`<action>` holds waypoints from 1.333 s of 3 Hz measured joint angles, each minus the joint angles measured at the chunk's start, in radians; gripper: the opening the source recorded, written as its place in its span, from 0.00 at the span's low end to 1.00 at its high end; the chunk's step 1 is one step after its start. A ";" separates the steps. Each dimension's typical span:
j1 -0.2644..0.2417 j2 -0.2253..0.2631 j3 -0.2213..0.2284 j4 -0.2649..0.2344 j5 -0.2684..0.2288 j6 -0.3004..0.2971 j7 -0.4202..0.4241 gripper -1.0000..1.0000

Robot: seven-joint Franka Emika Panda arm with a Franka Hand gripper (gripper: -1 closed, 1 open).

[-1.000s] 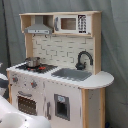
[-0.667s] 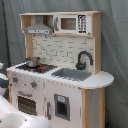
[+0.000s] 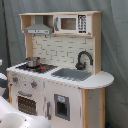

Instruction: Play with the kitchen

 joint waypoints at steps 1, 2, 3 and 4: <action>0.031 0.003 -0.040 -0.015 -0.043 0.090 -0.002 1.00; 0.061 0.004 -0.090 -0.058 -0.060 0.184 -0.002 1.00; 0.088 0.004 -0.136 -0.129 -0.063 0.283 -0.002 1.00; 0.116 0.004 -0.175 -0.203 -0.063 0.373 -0.002 1.00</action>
